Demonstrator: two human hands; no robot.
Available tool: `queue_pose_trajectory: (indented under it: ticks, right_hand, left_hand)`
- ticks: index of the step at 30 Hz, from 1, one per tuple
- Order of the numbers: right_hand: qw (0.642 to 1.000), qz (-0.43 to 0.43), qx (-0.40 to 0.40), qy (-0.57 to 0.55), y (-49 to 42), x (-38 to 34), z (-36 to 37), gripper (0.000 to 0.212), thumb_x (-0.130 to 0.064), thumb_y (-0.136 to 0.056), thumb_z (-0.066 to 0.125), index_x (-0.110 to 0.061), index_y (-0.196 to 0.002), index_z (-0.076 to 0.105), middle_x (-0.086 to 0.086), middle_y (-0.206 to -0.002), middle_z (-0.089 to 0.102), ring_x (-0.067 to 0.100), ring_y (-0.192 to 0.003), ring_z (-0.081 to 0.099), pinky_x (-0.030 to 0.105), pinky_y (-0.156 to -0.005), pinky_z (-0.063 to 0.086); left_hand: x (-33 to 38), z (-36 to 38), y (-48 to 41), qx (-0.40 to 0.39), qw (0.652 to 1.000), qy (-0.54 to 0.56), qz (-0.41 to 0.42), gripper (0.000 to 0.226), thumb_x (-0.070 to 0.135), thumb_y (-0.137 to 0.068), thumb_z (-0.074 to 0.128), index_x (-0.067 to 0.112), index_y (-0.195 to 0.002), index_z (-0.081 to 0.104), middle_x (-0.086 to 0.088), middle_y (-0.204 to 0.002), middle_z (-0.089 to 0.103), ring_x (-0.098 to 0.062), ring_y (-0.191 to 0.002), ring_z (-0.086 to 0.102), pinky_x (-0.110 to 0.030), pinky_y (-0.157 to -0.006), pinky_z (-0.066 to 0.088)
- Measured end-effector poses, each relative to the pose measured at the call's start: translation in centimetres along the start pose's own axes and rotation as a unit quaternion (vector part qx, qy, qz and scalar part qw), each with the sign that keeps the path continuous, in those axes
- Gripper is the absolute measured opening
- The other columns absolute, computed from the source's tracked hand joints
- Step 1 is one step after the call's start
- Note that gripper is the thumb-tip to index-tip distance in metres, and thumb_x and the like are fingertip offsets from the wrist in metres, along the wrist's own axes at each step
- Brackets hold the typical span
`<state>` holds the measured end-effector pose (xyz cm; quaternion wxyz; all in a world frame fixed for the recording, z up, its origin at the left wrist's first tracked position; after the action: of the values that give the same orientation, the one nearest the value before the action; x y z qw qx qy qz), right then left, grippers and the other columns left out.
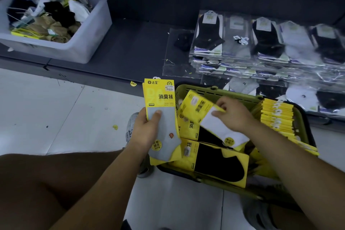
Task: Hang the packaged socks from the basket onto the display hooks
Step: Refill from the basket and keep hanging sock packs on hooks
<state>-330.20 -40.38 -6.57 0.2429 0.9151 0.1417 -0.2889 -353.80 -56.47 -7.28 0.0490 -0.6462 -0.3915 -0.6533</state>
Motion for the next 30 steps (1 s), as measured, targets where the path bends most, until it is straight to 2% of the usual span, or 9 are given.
queue_pose_trajectory:
  ticks: [4, 8, 10, 14, 17, 20, 23, 26, 30]
  right_hand:
    - [0.97, 0.06, 0.062, -0.227, 0.6, -1.4, -3.5, 0.016, -0.025, -0.094, 0.071, -0.022, -0.105, 0.059, -0.006, -0.102, 0.069, 0.02, -0.089, 0.068, 0.032, -0.065, 0.051]
    - [0.907, 0.086, -0.03, -0.41, 2.4, -4.2, -1.9, 0.014, -0.008, -0.092, 0.07, -0.012, -0.105, 0.067, 0.006, -0.102, 0.078, 0.026, -0.095, 0.075, 0.042, -0.082, 0.059]
    - [0.89, 0.082, -0.069, -0.443, 3.5, -5.2, -0.2, 0.017, -0.003, -0.091, 0.069, -0.005, -0.107, 0.066, 0.01, -0.102, 0.078, 0.028, -0.095, 0.074, 0.042, -0.084, 0.059]
    - [0.931, 0.056, -0.024, -0.359, 5.3, -5.8, 1.5, 0.012, -0.011, -0.09, 0.075, -0.012, -0.098, 0.066, 0.0, -0.09, 0.078, 0.019, -0.087, 0.075, 0.032, -0.073, 0.055]
    - [0.985, -0.006, 0.021, -0.17, 6.2, -5.7, 0.7, 0.017, -0.03, -0.09, 0.074, -0.016, -0.093, 0.066, -0.002, -0.084, 0.07, 0.016, -0.076, 0.067, 0.032, -0.065, 0.05]
    - [0.998, -0.057, 0.014, -0.01, 6.7, -4.5, -2.1, 0.027, -0.048, -0.094, 0.064, -0.022, -0.086, 0.065, -0.01, -0.07, 0.06, 0.002, -0.06, 0.054, 0.026, -0.053, 0.036]
    - [0.998, -0.046, 0.042, 0.019, 7.5, -1.2, -7.1, 0.021, -0.046, -0.095, 0.064, -0.026, -0.086, 0.067, -0.016, -0.077, 0.062, -0.001, -0.074, 0.058, 0.02, -0.058, 0.037]
    - [0.996, -0.023, 0.078, 0.03, 10.2, 4.0, -11.3, 0.02, -0.039, -0.095, 0.066, -0.022, -0.084, 0.068, -0.007, -0.08, 0.065, 0.015, -0.08, 0.063, 0.025, -0.064, 0.043]
    - [0.998, -0.007, 0.047, 0.032, 15.6, 8.9, -12.7, 0.032, -0.064, -0.08, 0.067, -0.032, -0.079, 0.069, -0.012, -0.075, 0.067, 0.002, -0.074, 0.063, 0.019, -0.063, 0.046]
  left_hand:
    - [0.6, 0.5, 0.3, 0.008, 1.0, 0.019, 0.001, 0.015, 0.032, -0.109, 0.055, 0.029, -0.122, 0.063, 0.003, -0.115, 0.075, -0.023, -0.106, 0.072, -0.046, -0.093, 0.058]
    - [1.0, 1.7, 1.1, -0.022, 0.999, 0.032, 0.005, 0.02, 0.019, -0.108, 0.053, 0.035, -0.108, 0.066, 0.015, -0.098, 0.077, -0.01, -0.094, 0.073, -0.03, -0.079, 0.059]
    - [1.2, 2.8, 1.9, -0.055, 0.997, 0.058, -0.016, 0.027, 0.018, -0.108, 0.048, 0.034, -0.113, 0.069, 0.009, -0.112, 0.077, -0.016, -0.109, 0.071, -0.038, -0.092, 0.056]
    - [1.4, 5.0, 3.6, -0.137, 0.977, 0.154, -0.061, 0.04, 0.041, -0.11, 0.042, 0.019, -0.133, 0.066, -0.01, -0.132, 0.074, -0.034, -0.125, 0.069, -0.053, -0.107, 0.053]
    - [1.0, 5.7, 4.0, -0.115, 0.988, 0.102, -0.007, 0.016, 0.027, -0.109, 0.057, 0.027, -0.122, 0.067, -0.004, -0.123, 0.078, -0.022, -0.109, 0.077, -0.041, -0.092, 0.062]
    - [1.2, 6.9, 4.4, -0.132, 0.986, 0.101, -0.01, 0.016, 0.016, -0.108, 0.058, 0.024, -0.117, 0.069, 0.005, -0.109, 0.082, -0.017, -0.099, 0.079, -0.033, -0.081, 0.063]
    - [1.9, 8.5, 5.4, -0.144, 0.982, 0.115, -0.049, 0.019, 0.019, -0.107, 0.06, 0.02, -0.124, 0.07, 0.001, -0.112, 0.082, -0.022, -0.1, 0.079, -0.042, -0.087, 0.061]
    - [1.8, 10.3, 6.3, -0.167, 0.978, 0.113, -0.062, 0.018, 0.018, -0.106, 0.06, 0.019, -0.122, 0.07, 0.003, -0.103, 0.083, -0.019, -0.09, 0.08, -0.036, -0.077, 0.061]
    - [1.3, 12.5, 7.8, -0.201, 0.975, 0.075, -0.057, 0.022, 0.015, -0.106, 0.06, 0.016, -0.125, 0.07, 0.0, -0.108, 0.082, -0.019, -0.092, 0.079, -0.03, -0.068, 0.062]
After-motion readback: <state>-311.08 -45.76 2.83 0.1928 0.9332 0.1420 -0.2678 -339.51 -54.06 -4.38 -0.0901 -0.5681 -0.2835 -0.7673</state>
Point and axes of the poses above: each hand's wrist, its own y-axis away from the middle knuckle, its own z-axis out of the palm, x = y × z, the point moved 2 cm from there along -y, towards the middle knuckle
